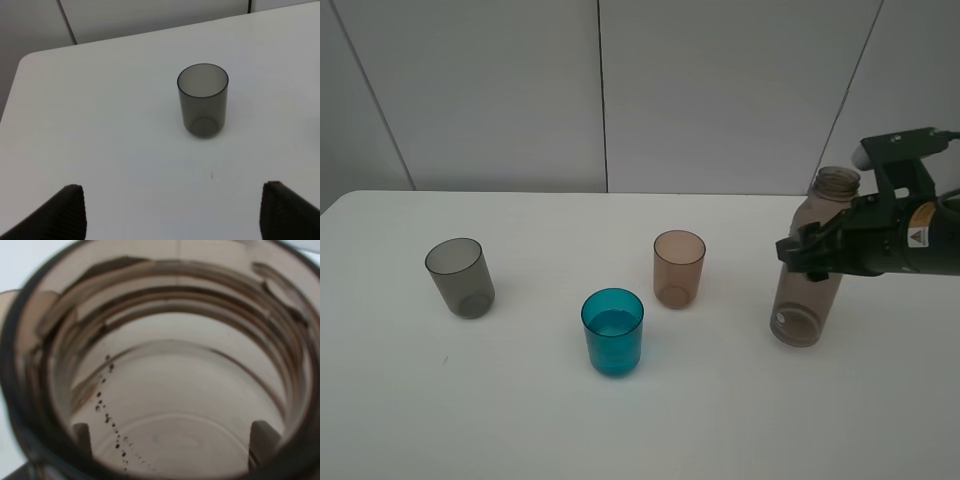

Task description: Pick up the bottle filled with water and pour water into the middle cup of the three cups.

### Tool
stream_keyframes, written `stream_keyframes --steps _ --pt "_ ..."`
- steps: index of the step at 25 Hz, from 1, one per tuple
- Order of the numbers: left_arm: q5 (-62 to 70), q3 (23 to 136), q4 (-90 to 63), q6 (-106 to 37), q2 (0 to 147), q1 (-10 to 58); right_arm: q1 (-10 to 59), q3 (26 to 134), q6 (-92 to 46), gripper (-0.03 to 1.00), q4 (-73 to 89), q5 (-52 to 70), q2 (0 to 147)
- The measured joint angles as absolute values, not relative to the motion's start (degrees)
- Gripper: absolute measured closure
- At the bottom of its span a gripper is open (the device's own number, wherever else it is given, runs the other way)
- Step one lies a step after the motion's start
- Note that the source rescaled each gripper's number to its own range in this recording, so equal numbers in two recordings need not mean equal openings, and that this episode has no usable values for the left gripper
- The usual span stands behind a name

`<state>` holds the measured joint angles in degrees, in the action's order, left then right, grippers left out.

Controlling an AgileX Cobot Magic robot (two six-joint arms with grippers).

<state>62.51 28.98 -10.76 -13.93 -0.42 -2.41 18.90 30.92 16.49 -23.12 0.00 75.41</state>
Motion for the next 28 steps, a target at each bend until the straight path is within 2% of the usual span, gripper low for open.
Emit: stream_keyframes --steps 28 --pt "62.51 28.98 -10.76 -13.93 -0.42 -2.41 18.90 30.86 16.49 0.97 -22.50 1.22 79.07"
